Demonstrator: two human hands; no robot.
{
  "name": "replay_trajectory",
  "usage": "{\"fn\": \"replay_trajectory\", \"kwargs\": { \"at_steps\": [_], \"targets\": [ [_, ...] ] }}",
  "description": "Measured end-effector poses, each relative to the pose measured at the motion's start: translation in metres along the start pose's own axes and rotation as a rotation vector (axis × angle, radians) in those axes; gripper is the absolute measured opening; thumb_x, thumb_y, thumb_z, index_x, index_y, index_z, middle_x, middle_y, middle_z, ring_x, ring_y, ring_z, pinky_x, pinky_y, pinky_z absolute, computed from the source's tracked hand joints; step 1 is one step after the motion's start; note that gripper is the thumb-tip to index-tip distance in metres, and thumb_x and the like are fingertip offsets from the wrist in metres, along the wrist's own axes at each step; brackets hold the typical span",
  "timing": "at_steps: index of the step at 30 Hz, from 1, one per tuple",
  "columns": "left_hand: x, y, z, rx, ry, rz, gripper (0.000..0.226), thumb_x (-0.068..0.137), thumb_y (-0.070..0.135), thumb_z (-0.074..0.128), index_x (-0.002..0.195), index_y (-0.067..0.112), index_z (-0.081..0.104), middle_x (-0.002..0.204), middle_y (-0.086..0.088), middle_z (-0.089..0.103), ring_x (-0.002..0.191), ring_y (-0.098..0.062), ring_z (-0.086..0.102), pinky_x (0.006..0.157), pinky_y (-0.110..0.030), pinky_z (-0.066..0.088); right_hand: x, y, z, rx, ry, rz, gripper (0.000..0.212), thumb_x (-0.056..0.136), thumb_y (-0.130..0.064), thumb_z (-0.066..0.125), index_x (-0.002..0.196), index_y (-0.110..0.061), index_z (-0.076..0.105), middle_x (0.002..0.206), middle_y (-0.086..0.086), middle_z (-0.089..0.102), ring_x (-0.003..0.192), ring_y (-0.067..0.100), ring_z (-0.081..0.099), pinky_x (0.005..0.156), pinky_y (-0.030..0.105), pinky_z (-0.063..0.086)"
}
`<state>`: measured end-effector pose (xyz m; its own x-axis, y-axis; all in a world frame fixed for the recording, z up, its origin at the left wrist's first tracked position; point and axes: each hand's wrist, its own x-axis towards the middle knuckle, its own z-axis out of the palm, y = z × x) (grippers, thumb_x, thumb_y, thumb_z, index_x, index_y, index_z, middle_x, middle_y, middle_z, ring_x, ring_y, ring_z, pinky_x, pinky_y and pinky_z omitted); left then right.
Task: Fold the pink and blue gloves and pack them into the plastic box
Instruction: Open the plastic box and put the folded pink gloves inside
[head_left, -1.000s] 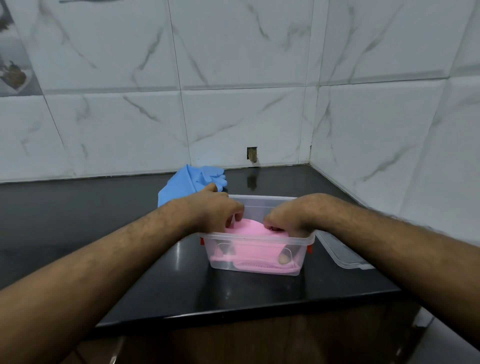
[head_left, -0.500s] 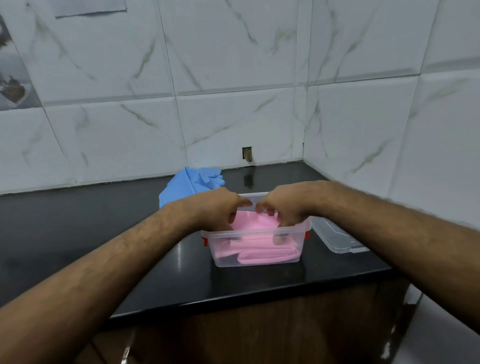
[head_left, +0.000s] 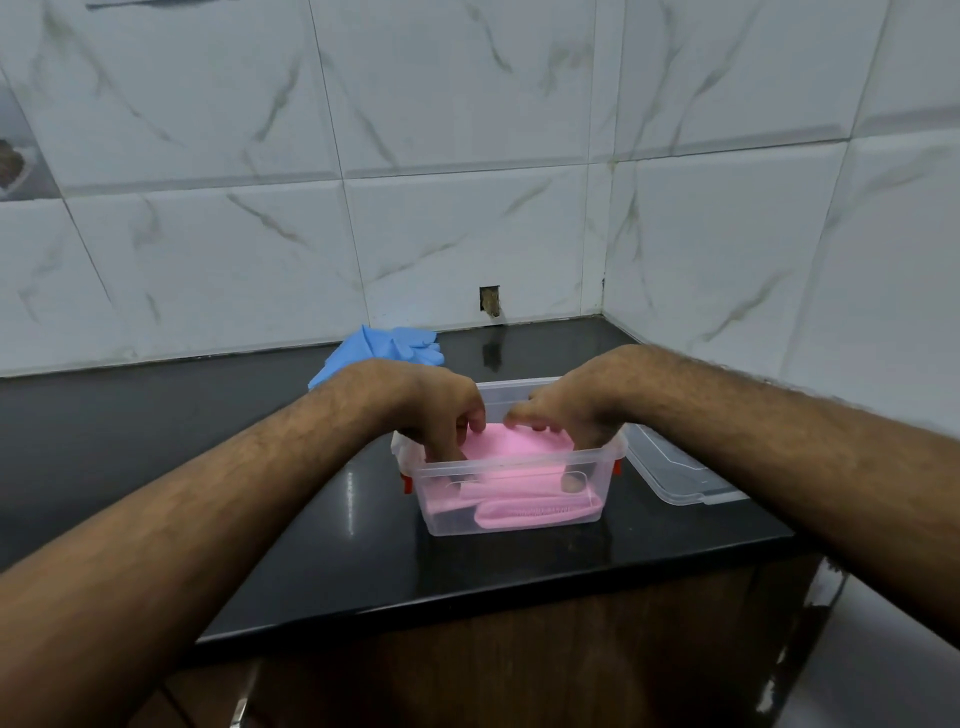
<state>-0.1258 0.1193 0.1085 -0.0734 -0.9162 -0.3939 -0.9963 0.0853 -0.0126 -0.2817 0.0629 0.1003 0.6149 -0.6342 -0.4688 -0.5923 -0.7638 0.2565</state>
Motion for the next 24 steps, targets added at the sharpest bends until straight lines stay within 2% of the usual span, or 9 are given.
{"fn": "replay_trajectory", "kwargs": {
  "at_steps": [2, 6, 9, 12, 16, 18, 21, 24],
  "targets": [
    [0.004, -0.002, -0.002, -0.034, -0.013, -0.007, 0.066, 0.089, 0.028, 0.079, 0.148, 0.015, 0.051, 0.133, -0.001, 0.064, 0.112, -0.016, 0.060, 0.105, -0.030, 0.048, -0.001, 0.002, 0.002, -0.001, 0.015, -0.003, 0.096, 0.087, -0.021, 0.078, 0.159, -0.031, 0.015, 0.152, 0.004, 0.040, 0.134, 0.027, 0.048, 0.108, 0.048, 0.044],
    [0.011, -0.002, -0.003, -0.071, -0.028, -0.019, 0.066, 0.086, 0.028, 0.082, 0.144, 0.016, 0.054, 0.123, 0.003, 0.062, 0.110, -0.015, 0.059, 0.099, -0.026, 0.047, -0.001, 0.004, 0.008, -0.035, 0.070, 0.000, 0.088, 0.091, -0.003, 0.067, 0.158, -0.031, 0.016, 0.152, 0.004, 0.034, 0.131, 0.027, 0.046, 0.106, 0.045, 0.045],
    [0.011, -0.002, -0.005, -0.073, -0.048, -0.022, 0.064, 0.088, 0.031, 0.079, 0.145, 0.016, 0.054, 0.123, 0.004, 0.061, 0.117, -0.017, 0.058, 0.107, -0.031, 0.046, -0.002, 0.003, 0.009, -0.040, 0.082, -0.005, 0.086, 0.091, 0.004, 0.062, 0.157, -0.030, 0.018, 0.151, 0.006, 0.034, 0.128, 0.028, 0.048, 0.101, 0.043, 0.045],
    [0.010, 0.000, -0.006, -0.013, -0.059, -0.007, 0.060, 0.093, 0.033, 0.072, 0.147, 0.014, 0.053, 0.136, -0.002, 0.061, 0.123, -0.021, 0.057, 0.109, -0.034, 0.045, -0.003, 0.003, 0.009, -0.028, 0.084, -0.010, 0.086, 0.091, 0.002, 0.063, 0.157, -0.029, 0.018, 0.151, 0.006, 0.034, 0.127, 0.027, 0.048, 0.099, 0.042, 0.044],
    [0.013, 0.008, 0.002, 0.105, -0.037, 0.002, 0.053, 0.094, 0.025, 0.072, 0.143, 0.014, 0.053, 0.126, 0.001, 0.062, 0.107, -0.015, 0.056, 0.096, -0.026, 0.045, -0.003, 0.006, 0.010, -0.007, 0.085, -0.013, 0.087, 0.091, -0.003, 0.066, 0.157, -0.031, 0.018, 0.151, 0.004, 0.033, 0.118, 0.024, 0.047, 0.094, 0.040, 0.045],
    [0.012, 0.009, 0.004, 0.134, -0.017, 0.009, 0.053, 0.094, 0.025, 0.072, 0.143, 0.015, 0.053, 0.128, 0.000, 0.062, 0.106, -0.013, 0.055, 0.093, -0.023, 0.043, -0.003, 0.006, 0.010, -0.008, 0.088, -0.013, 0.087, 0.091, -0.001, 0.065, 0.157, -0.031, 0.018, 0.151, 0.004, 0.033, 0.118, 0.023, 0.047, 0.092, 0.039, 0.044],
    [0.010, 0.006, 0.006, 0.153, 0.013, 0.008, 0.056, 0.092, 0.028, 0.075, 0.141, 0.017, 0.052, 0.128, 0.000, 0.062, 0.105, -0.014, 0.056, 0.090, -0.024, 0.045, -0.002, 0.004, 0.011, -0.026, 0.093, -0.005, 0.086, 0.092, 0.002, 0.062, 0.158, -0.032, 0.017, 0.153, 0.005, 0.033, 0.125, 0.025, 0.048, 0.097, 0.041, 0.045],
    [0.012, 0.004, 0.015, 0.175, 0.032, 0.015, 0.051, 0.095, 0.025, 0.071, 0.138, 0.018, 0.046, 0.127, -0.001, 0.058, 0.097, -0.013, 0.055, 0.085, -0.025, 0.046, -0.002, 0.006, 0.010, -0.034, 0.065, 0.015, 0.081, 0.095, -0.014, 0.066, 0.157, -0.033, 0.017, 0.151, 0.004, 0.041, 0.129, 0.028, 0.048, 0.103, 0.044, 0.043]
  ]
}}
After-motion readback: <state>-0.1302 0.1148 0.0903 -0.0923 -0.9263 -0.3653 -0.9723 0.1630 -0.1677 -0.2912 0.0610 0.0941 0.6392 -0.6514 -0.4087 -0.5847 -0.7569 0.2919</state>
